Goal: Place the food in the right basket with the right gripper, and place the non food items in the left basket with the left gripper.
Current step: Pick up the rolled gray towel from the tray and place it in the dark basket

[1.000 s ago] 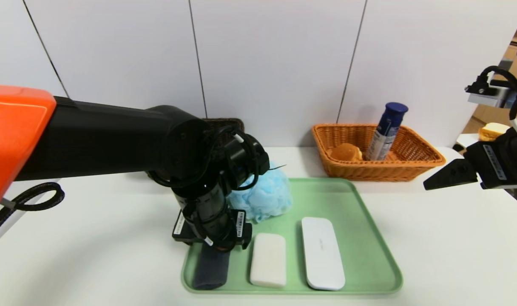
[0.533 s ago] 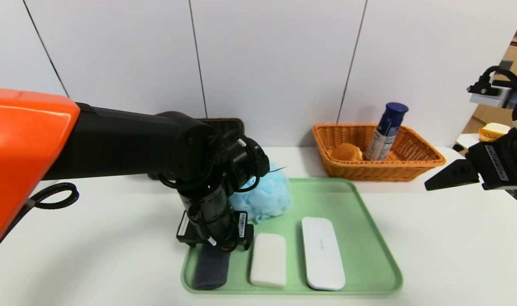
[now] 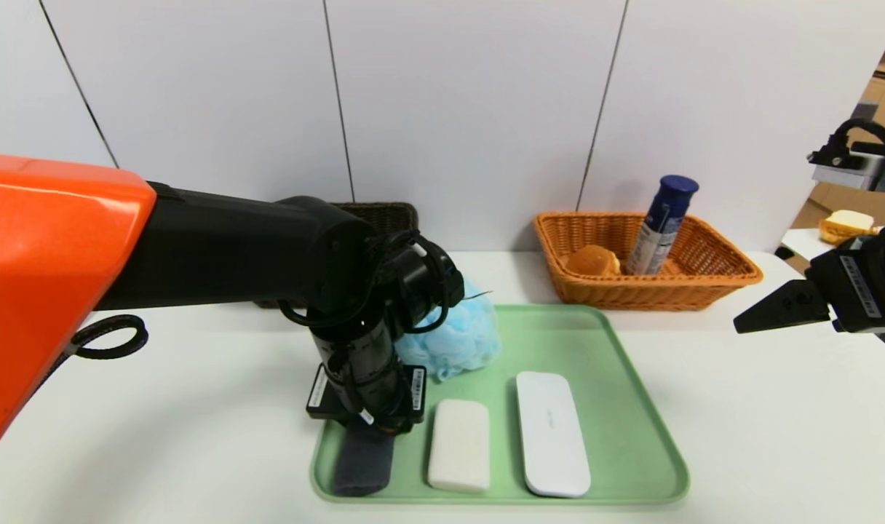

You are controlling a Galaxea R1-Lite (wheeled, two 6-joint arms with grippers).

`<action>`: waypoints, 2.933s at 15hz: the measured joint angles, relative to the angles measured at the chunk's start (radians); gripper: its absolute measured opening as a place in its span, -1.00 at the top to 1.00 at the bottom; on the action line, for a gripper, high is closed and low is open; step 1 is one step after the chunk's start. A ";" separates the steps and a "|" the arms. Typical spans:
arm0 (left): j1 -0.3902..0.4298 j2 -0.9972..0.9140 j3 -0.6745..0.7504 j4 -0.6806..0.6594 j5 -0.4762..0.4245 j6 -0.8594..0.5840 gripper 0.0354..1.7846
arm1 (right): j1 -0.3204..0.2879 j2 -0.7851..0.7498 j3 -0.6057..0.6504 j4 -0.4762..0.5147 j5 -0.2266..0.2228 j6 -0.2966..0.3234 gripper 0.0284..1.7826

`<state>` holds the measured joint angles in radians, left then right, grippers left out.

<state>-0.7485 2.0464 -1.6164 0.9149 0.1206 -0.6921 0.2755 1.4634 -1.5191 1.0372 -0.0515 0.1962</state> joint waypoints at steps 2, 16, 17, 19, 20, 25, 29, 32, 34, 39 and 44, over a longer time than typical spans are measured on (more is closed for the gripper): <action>0.000 -0.001 0.000 0.000 0.000 0.000 0.10 | 0.000 -0.003 0.004 0.000 0.001 0.000 -0.90; 0.056 -0.416 -0.006 -0.048 -0.037 0.017 0.73 | -0.004 -0.027 0.019 -0.003 0.003 0.001 -0.90; 0.111 -0.451 -0.009 -0.110 -0.027 0.033 0.73 | -0.004 -0.027 0.019 -0.003 0.003 0.001 -0.90; 0.228 -0.486 -0.011 -0.257 -0.020 0.073 0.73 | -0.004 -0.027 0.019 -0.014 0.007 0.001 -0.90; 0.296 -0.489 -0.013 -0.341 -0.019 0.105 0.73 | -0.004 -0.027 0.020 -0.039 0.008 0.000 -0.90; 0.460 -0.376 -0.014 -0.633 -0.016 0.222 0.73 | -0.003 -0.027 0.051 -0.118 0.004 0.000 -0.90; 0.553 -0.245 -0.002 -0.676 0.013 0.353 0.73 | -0.002 -0.038 0.096 -0.120 0.007 -0.001 -0.90; 0.598 -0.154 -0.001 -0.714 0.013 0.378 0.73 | -0.001 -0.042 0.107 -0.120 0.008 -0.001 -0.90; 0.613 -0.107 -0.011 -0.745 0.012 0.393 0.73 | -0.001 -0.042 0.114 -0.121 0.010 -0.001 -0.90; 0.621 -0.022 -0.014 -0.902 0.051 0.466 0.73 | 0.000 -0.042 0.151 -0.165 0.008 -0.001 -0.90; 0.624 0.019 -0.015 -0.901 0.049 0.465 0.73 | -0.001 -0.040 0.166 -0.168 0.010 -0.001 -0.90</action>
<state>-0.1249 2.0651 -1.6317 0.0134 0.1698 -0.2270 0.2745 1.4230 -1.3532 0.8691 -0.0413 0.1953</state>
